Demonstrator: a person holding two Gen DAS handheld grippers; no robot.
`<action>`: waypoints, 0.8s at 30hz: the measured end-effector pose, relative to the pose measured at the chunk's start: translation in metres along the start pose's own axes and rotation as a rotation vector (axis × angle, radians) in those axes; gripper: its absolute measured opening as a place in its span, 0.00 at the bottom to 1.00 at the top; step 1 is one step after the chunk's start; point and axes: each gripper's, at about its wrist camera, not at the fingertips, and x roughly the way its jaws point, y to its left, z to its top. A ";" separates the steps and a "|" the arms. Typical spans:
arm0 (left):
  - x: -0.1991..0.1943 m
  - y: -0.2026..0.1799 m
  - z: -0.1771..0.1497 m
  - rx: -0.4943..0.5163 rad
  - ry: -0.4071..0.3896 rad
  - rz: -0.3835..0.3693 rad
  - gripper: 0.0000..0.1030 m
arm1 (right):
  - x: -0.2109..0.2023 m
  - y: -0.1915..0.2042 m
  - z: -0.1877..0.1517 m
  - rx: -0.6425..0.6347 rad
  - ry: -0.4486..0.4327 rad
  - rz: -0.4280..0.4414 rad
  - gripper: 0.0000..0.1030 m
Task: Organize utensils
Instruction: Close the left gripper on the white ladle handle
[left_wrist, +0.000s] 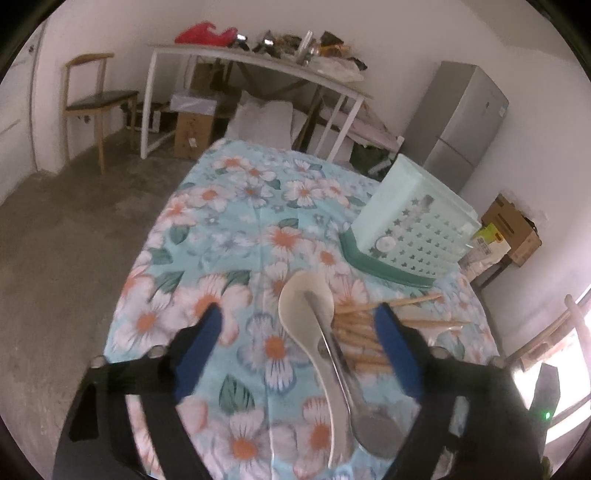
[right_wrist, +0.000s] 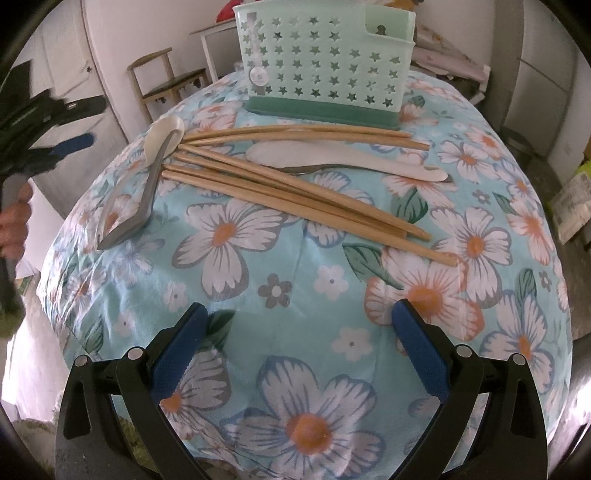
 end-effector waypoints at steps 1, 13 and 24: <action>0.008 0.002 0.006 0.000 0.021 0.000 0.66 | 0.000 0.000 0.000 -0.001 0.001 0.000 0.93; 0.089 0.015 0.035 0.005 0.267 -0.005 0.12 | 0.001 0.001 0.001 -0.004 0.004 -0.005 0.92; 0.047 0.024 0.017 -0.074 0.167 0.052 0.01 | 0.001 0.001 0.000 -0.006 0.004 -0.006 0.92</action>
